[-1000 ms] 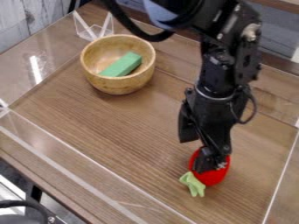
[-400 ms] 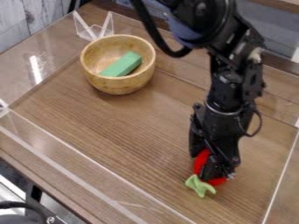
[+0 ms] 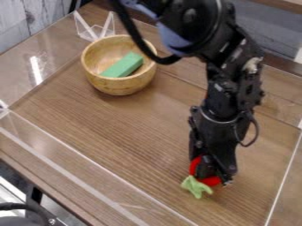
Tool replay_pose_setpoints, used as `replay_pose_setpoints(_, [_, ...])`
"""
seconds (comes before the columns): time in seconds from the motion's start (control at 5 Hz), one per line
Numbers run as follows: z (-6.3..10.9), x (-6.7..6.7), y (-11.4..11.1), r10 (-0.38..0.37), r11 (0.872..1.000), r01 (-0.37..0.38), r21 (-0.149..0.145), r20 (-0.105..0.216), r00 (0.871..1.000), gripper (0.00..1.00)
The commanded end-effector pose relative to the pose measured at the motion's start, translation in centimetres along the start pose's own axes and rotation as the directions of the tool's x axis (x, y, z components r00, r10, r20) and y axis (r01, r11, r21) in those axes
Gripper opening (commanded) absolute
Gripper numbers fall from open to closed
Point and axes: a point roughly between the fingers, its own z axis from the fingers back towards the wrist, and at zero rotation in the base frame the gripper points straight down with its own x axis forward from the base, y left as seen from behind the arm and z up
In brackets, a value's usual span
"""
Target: Move the red object to the left side of the table
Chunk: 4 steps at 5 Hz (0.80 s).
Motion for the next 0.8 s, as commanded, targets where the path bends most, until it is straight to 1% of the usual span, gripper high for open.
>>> replay_pose_setpoints(0.0, [1.8,-0.7,0.7,-0.055,0.998,0.052,0.044,0.064,0.996,0.0])
replay_pose_setpoints(0.2, [3.8,-0.7,1.9,0.019,0.998,-0.024,0.061,0.082,0.996,0.0])
replay_pose_setpoints(0.4, [5.3,-0.6,3.0,0.131,0.988,-0.138,0.062,0.104,0.986,0.0])
replay_pose_setpoints(0.6, [3.9,-0.5,2.4,0.27,0.96,-0.276,0.047,0.109,0.957,1.0])
